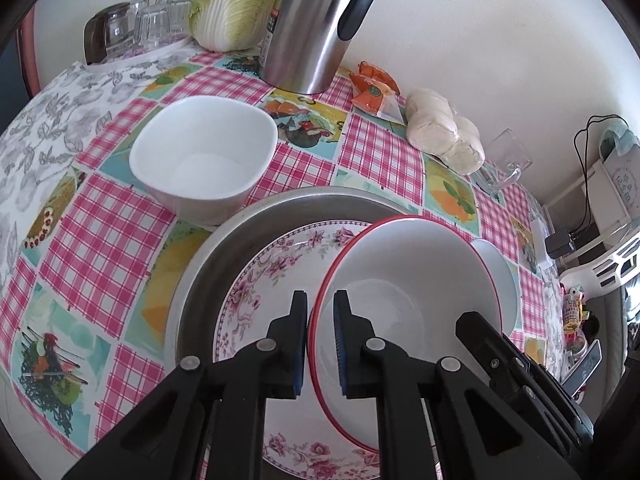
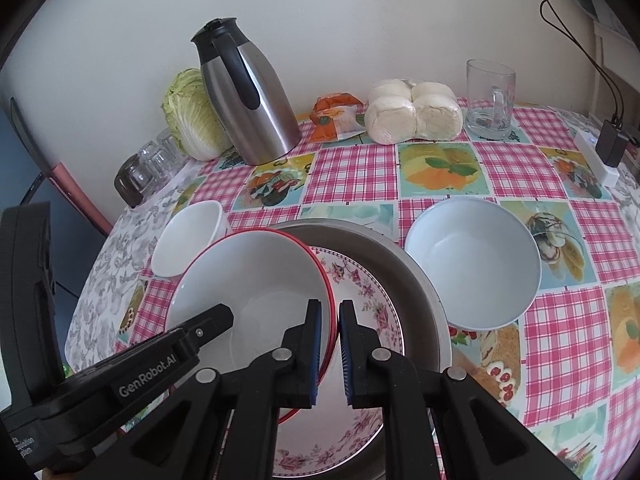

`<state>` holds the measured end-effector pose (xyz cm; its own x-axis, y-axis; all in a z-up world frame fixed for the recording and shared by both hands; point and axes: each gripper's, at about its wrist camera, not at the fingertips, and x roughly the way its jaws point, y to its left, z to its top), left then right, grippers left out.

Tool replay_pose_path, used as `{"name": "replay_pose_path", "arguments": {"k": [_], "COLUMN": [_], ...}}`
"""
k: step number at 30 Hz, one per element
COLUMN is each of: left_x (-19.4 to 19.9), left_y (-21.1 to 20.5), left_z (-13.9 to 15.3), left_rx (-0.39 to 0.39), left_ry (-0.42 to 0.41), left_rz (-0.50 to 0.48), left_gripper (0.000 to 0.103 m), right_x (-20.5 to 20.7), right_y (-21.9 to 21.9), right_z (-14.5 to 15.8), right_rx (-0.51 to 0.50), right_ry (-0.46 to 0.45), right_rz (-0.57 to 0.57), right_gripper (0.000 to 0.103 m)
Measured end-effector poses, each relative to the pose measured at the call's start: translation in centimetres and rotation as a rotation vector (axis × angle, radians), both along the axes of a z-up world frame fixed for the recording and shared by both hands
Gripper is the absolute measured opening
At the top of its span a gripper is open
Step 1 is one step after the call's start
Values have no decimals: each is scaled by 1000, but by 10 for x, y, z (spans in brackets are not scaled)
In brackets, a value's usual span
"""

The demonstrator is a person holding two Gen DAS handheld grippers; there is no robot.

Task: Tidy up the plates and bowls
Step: 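Carry the red-rimmed bowl over the basin and lower it onto the plate, then open the right gripper to release the red-rimmed bowl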

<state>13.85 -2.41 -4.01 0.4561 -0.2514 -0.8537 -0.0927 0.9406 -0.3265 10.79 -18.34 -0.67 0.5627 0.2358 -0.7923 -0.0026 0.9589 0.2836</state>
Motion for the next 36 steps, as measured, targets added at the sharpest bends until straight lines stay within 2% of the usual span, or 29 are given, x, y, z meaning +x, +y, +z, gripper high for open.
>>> {"name": "replay_pose_path", "arguments": {"k": [5,15,20,30,33,36], "left_x": [3,3,3,2,2,1], "left_y": [3,5,2,-3,-2,-2], "left_z": [-9,-12,-12,-10,-9,-5], "left_rx": [-26,-40,-48,-58,-69,-69], "left_ry": [30,38,31,30,30,23], "left_rz": [13,28,16,3,8,10], "left_gripper": [11,12,23,23,27,39], "right_x": [2,4,4,3,3,3], "right_y": [0,2,-1,-7,-8,-8], "right_z": [-6,-12,-13,-13,-13,-12], "right_rx": [11,24,47,66,67,70], "right_ry": [11,19,22,27,29,36], "right_rz": [-3,0,-12,-25,-23,-24], "right_gripper": [12,14,15,15,15,15]}}
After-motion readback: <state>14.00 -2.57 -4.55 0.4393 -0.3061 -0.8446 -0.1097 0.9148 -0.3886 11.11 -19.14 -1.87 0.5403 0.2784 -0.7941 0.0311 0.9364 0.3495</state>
